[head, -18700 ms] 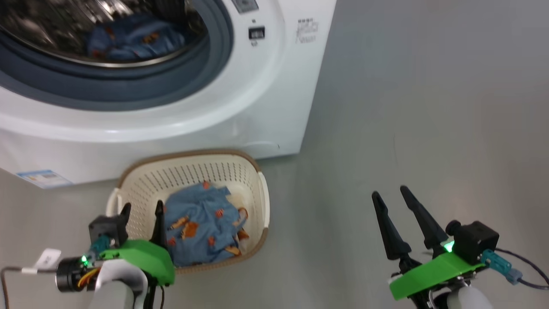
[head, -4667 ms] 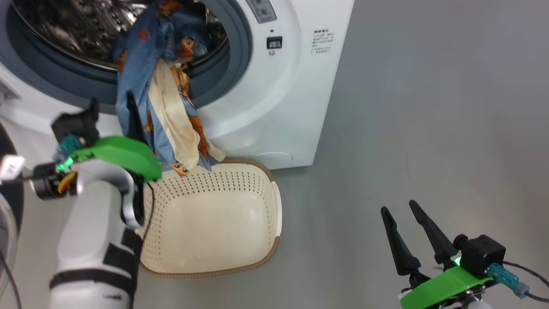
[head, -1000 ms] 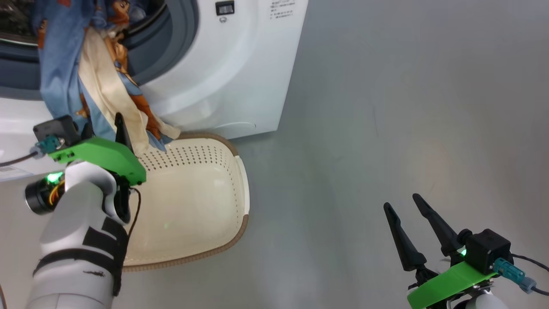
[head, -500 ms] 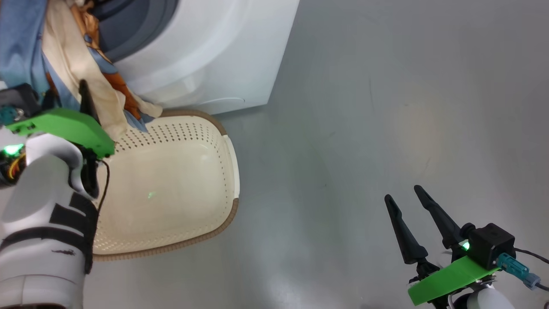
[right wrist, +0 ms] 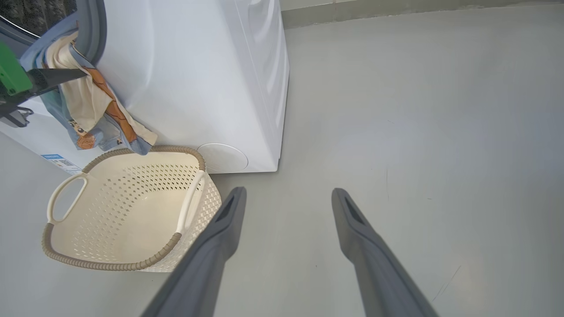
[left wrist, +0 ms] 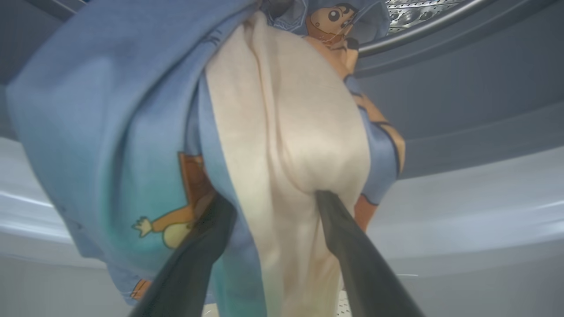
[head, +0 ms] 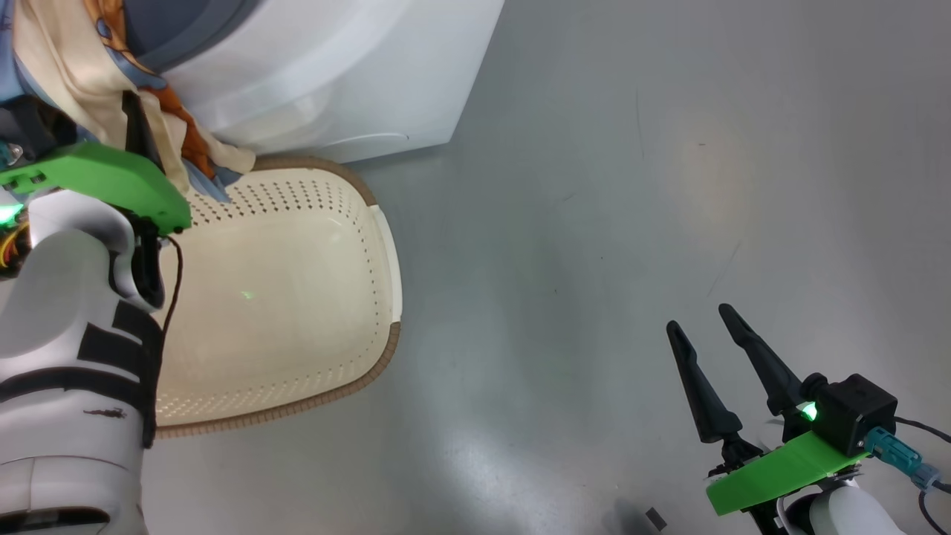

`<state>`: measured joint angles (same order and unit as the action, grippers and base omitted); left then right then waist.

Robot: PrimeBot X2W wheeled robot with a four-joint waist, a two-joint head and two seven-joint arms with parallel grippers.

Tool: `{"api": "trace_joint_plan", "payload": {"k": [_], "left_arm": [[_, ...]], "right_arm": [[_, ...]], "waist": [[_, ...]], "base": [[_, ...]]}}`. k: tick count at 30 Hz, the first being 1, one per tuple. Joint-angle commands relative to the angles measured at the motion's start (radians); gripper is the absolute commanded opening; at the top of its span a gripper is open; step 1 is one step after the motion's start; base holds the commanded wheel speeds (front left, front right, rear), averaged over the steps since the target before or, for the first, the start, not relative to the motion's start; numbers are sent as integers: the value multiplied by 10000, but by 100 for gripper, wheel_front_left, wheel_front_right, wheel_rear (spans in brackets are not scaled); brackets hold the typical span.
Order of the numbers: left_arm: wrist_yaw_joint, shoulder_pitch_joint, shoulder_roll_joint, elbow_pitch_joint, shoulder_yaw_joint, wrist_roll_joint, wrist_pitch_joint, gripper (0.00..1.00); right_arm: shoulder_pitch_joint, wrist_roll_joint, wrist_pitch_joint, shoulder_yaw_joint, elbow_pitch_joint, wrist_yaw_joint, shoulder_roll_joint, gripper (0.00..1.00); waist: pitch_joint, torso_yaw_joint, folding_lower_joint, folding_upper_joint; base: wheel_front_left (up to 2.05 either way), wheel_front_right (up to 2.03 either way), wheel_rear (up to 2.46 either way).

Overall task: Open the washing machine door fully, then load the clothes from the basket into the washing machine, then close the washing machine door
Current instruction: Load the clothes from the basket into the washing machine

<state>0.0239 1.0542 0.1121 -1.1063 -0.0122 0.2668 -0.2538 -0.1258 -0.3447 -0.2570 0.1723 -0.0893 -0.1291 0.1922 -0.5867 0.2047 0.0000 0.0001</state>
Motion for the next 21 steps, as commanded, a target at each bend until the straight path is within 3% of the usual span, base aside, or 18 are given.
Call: {"api": "trace_joint_plan", "payload": {"k": [1,7,8,9,11,21], "left_arm": [[97,222,471,482,-220,-103,-80,100],[342,227,487,1201,-486,-355,-80,97],[358,213,478,1328,-560,-374,-80,66],[352,189,457,1423,-622,-396,-80,42],[328,124,402,1588,-735,-446,-80,0],[92,-672,73,2428,-1377,-614,-80,0]], "right_arm": [[97,68,-48,138,226,-16,92,100],[102,66,-48,123,264,-16,106,100],[102,71,-48,115,264,-16,111,100],[103,78,-48,106,261,-16,114,100],[112,85,-48,93,250,-16,116,100],[226,66,-48,97,178,-16,61,100]], "waist": [[-63,14,0,-1],[-159,24,0,-1],[-168,16,0,-1],[-168,4,0,-1],[-143,-27,0,-1],[242,-318,0,-1]], "base": [[0,0,0],[0,0,0],[0,0,0],[0,0,0],[0,0,0],[0,0,0]]}}
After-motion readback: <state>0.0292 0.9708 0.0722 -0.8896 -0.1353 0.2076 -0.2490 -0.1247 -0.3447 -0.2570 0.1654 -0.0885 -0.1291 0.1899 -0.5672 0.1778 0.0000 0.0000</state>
